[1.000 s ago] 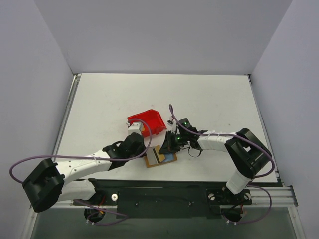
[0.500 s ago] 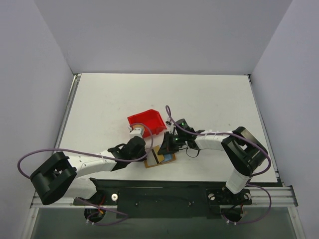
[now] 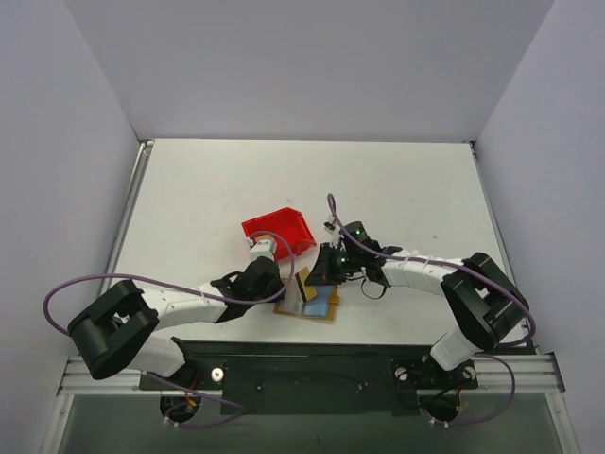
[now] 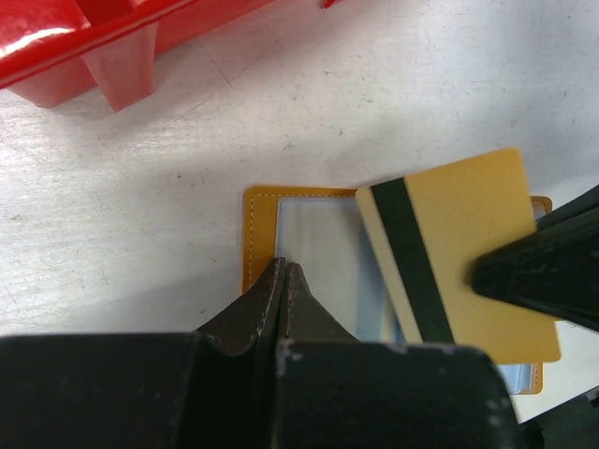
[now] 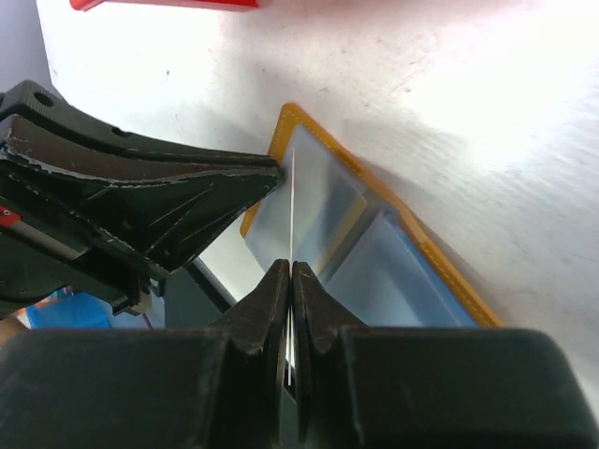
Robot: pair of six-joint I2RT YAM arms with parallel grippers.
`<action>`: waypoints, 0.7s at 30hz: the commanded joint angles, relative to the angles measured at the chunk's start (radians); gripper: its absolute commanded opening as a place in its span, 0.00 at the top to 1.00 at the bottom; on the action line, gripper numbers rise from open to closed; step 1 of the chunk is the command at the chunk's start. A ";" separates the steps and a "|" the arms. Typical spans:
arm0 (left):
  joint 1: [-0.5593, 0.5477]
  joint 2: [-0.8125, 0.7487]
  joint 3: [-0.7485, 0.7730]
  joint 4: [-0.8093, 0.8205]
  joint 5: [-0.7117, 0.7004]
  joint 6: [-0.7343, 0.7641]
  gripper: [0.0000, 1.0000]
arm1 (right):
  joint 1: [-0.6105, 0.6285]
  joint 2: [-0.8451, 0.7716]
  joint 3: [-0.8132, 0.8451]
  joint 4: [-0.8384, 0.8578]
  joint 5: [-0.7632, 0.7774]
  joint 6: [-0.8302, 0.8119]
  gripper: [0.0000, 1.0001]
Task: Put the credit cards into the card holder
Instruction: Turn over the card slot in the card holder.
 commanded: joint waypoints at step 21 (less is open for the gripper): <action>-0.085 -0.058 -0.050 -0.174 -0.047 -0.125 1.00 | -0.024 -0.127 -0.179 0.045 0.134 0.258 1.00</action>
